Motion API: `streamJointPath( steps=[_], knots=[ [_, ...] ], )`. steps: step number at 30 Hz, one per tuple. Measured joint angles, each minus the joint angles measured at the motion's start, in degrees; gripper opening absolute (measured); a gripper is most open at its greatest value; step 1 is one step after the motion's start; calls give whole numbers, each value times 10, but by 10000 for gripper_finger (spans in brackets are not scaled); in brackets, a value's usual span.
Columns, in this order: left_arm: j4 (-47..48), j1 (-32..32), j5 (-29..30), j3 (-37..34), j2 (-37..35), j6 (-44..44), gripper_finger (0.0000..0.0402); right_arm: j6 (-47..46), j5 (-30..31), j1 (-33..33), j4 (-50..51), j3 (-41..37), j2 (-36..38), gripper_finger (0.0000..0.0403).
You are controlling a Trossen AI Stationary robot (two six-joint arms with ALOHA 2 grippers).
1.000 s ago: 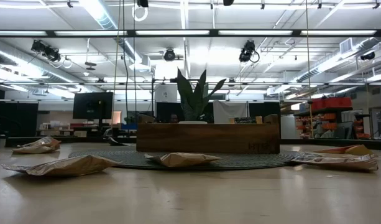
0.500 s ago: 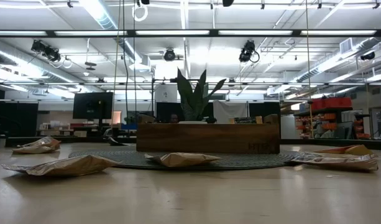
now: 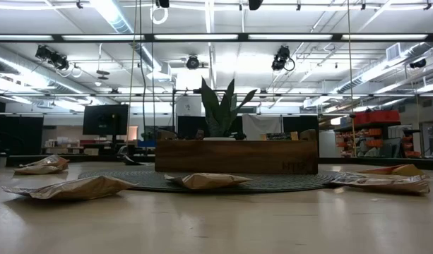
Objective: Pick & Place Tea
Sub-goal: Put the blue tea bag into the middle section of the wooden organizer
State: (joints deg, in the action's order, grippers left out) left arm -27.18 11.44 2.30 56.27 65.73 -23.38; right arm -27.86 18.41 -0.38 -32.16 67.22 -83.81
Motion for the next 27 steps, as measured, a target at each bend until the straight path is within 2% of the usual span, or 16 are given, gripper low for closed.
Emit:
streamJointPath(
  steps=[2,6,10,14,19,22,27],
  knots=[
    [0,0,0,0,0,-1,12,0,-2,0,2,0,0,0],
    [2,0,-9,0,-1,-2,4,4,-30,0,19,0,4,3],
    [19,0,-17,0,-16,5,3,25,-49,0,98,1,27,38],
    [83,5,-20,0,-39,14,2,50,-51,0,189,1,59,91],
    [158,16,-55,1,-59,12,1,107,-95,-8,309,1,104,148],
    [218,16,-60,0,-62,1,1,140,-100,-9,373,12,123,164],
    [299,16,-67,0,-61,24,1,189,-100,-13,476,57,125,167]
  ],
)
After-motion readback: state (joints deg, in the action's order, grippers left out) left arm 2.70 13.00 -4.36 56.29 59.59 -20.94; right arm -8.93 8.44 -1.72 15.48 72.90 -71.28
